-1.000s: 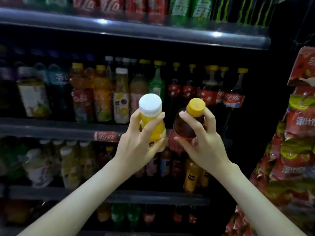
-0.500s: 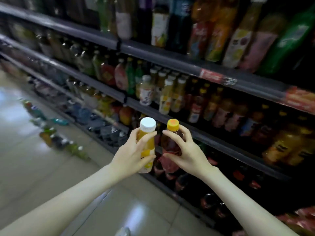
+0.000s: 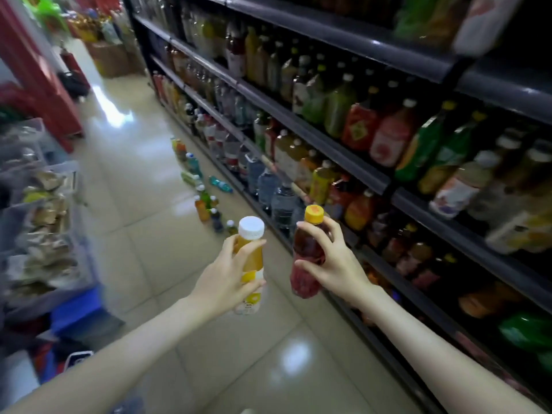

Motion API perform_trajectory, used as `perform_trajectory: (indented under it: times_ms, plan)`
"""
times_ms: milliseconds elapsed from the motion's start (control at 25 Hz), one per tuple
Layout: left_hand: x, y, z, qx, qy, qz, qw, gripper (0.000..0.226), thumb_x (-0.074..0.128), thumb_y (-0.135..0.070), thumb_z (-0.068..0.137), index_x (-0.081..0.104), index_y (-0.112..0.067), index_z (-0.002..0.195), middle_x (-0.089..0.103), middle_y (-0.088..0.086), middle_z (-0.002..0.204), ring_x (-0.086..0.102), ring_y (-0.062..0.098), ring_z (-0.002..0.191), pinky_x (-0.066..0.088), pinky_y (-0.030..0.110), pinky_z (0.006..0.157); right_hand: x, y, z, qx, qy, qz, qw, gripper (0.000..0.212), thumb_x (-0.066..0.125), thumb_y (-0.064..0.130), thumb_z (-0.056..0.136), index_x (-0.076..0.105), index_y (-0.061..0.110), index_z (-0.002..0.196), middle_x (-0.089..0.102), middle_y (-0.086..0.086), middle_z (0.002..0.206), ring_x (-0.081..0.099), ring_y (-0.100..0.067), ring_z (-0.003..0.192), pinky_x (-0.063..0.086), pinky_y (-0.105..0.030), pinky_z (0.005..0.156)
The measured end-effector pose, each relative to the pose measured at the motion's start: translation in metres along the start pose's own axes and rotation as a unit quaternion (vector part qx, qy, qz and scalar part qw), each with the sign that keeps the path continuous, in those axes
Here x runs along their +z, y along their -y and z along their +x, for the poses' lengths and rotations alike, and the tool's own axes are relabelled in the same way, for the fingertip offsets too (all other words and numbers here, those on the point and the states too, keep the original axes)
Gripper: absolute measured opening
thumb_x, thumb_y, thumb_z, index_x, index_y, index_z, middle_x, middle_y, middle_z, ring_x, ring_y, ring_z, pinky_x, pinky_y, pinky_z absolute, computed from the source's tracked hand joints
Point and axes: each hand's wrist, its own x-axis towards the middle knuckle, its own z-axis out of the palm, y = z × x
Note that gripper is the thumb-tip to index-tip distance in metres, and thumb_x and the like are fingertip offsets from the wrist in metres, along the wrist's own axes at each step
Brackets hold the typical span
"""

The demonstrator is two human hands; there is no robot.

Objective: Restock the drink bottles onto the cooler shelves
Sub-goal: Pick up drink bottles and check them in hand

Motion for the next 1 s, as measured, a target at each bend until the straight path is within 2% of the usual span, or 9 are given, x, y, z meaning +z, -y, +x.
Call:
perform_trajectory:
  times_ms: [240,400,480,560,640,720,800,880,1000]
  plan:
    - [-0.055,0.151,0.084,-0.039,0.008,0.037,0.999,0.075,0.073,-0.031,0.078,0.017,-0.047,0.125,0.03,0.012,0.138,0.056,0.04,0.093,0.041,0.034,0.06,0.09,0.015,0.155,0.021,0.01,0.034,0.999,0.07,0.074,0.028,0.081,0.036,0.041,0.139,0.02,0.005,0.144,0.051,-0.032,0.118,0.05,-0.047,0.091]
    - [-0.051,0.244,0.162,-0.094,0.012,0.016,0.995,0.068,0.071,-0.034,0.081,0.017,-0.041,0.121,0.026,0.012,0.135,0.056,0.042,0.086,0.041,0.037,0.06,0.158,-0.015,0.269,0.047,0.042,0.066,0.996,0.078,0.076,0.026,0.078,0.018,0.042,0.127,0.032,-0.003,0.14,0.057,-0.033,0.107,0.052,-0.044,0.081]
    - [-0.045,0.291,0.203,-0.113,0.022,-0.009,0.993,0.067,0.066,-0.048,0.075,0.017,-0.037,0.118,0.023,0.007,0.131,0.056,0.042,0.08,0.045,0.041,0.06,0.192,-0.033,0.327,0.083,0.073,0.121,0.986,0.091,0.078,0.023,0.075,0.01,0.046,0.131,0.039,-0.001,0.138,0.058,-0.024,0.111,0.051,-0.04,0.087]
    - [-0.042,0.341,0.252,-0.134,0.052,-0.033,0.989,0.071,0.063,-0.053,0.071,0.011,-0.035,0.117,0.025,0.007,0.135,0.058,0.043,0.083,0.048,0.045,0.064,0.224,-0.046,0.392,0.128,0.085,0.182,0.971,0.105,0.079,0.018,0.072,0.005,0.039,0.143,0.037,0.004,0.141,0.049,-0.013,0.122,0.043,-0.033,0.1]
    - [-0.049,0.383,0.306,-0.168,0.073,-0.026,0.983,0.079,0.073,-0.042,0.074,0.006,-0.033,0.115,0.033,0.013,0.138,0.059,0.043,0.091,0.047,0.044,0.068,0.247,-0.056,0.459,0.171,0.064,0.198,0.963,0.099,0.08,0.012,0.068,0.019,0.026,0.145,0.04,0.006,0.137,0.042,-0.011,0.126,0.035,-0.029,0.105]
    - [-0.057,0.418,0.358,-0.205,0.071,-0.029,0.976,0.087,0.074,-0.035,0.076,-0.001,-0.033,0.121,0.041,0.016,0.136,0.059,0.041,0.096,0.047,0.043,0.072,0.266,-0.067,0.519,0.199,0.045,0.185,0.961,0.075,0.079,0.01,0.065,0.04,0.022,0.127,0.048,0.005,0.121,0.047,-0.016,0.118,0.038,-0.028,0.094]
    - [-0.063,0.451,0.404,-0.21,0.069,-0.056,0.974,0.103,0.072,-0.031,0.075,-0.013,-0.039,0.133,0.038,0.013,0.142,0.058,0.039,0.101,0.048,0.044,0.076,0.284,-0.077,0.571,0.228,0.04,0.172,0.958,0.063,0.08,0.013,0.064,0.044,0.024,0.114,0.05,0.004,0.111,0.051,-0.017,0.109,0.039,-0.028,0.086]
    - [-0.065,0.493,0.454,-0.207,0.086,-0.08,0.971,0.113,0.073,-0.026,0.075,-0.021,-0.051,0.133,0.029,0.01,0.15,0.059,0.038,0.099,0.048,0.042,0.075,0.306,-0.092,0.616,0.249,0.029,0.169,0.953,0.062,0.08,0.016,0.063,0.044,0.025,0.113,0.05,0.004,0.111,0.051,-0.016,0.107,0.042,-0.03,0.088]
    - [-0.043,0.566,0.532,-0.149,0.154,-0.072,0.974,0.112,0.074,-0.027,0.076,-0.019,-0.045,0.136,0.029,0.011,0.149,0.061,0.036,0.092,0.049,0.041,0.073,0.354,-0.121,0.677,0.305,-0.019,0.16,0.938,0.065,0.08,0.018,0.062,0.045,0.025,0.116,0.05,0.006,0.112,0.05,-0.013,0.109,0.041,-0.029,0.09]
